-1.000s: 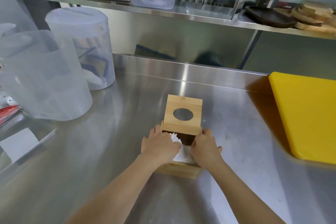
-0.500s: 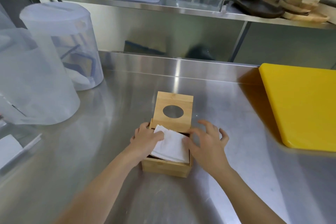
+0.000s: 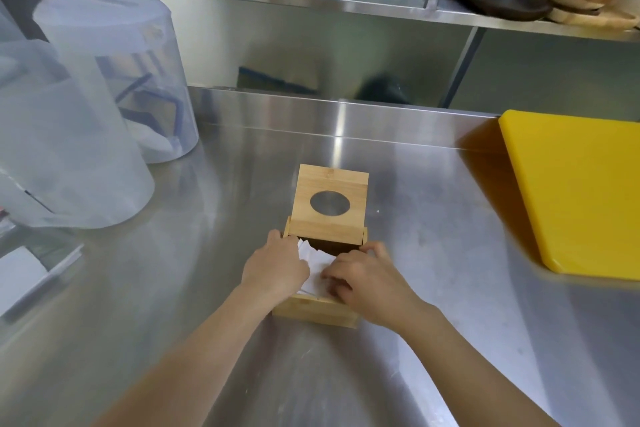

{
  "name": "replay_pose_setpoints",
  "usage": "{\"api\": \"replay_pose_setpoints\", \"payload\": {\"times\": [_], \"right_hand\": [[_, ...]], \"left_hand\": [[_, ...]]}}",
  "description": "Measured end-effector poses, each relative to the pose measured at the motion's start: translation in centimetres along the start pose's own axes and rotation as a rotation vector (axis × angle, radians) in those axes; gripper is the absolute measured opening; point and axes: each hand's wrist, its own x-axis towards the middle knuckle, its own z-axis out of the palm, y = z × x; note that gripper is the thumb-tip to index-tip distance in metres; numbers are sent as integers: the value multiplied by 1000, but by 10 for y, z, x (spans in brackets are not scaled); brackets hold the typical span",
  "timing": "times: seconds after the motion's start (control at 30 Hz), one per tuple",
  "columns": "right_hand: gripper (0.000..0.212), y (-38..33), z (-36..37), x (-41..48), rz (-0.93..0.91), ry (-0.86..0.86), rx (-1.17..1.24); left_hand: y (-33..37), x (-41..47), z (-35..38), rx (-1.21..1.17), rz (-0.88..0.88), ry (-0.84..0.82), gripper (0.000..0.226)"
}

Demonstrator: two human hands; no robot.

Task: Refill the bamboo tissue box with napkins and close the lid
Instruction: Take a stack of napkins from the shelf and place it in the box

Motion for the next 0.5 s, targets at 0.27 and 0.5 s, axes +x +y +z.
{"api": "replay_pose_setpoints", "payload": {"times": [0.27,0.5], "right_hand": [[25,2,-6,7,-24,-32,-59],[7,4,-17,9,59,-173,-41]], "left_hand": [[-17,-12,2,284,593,558,27],[-22,7,-22,599,751,9,12]]}}
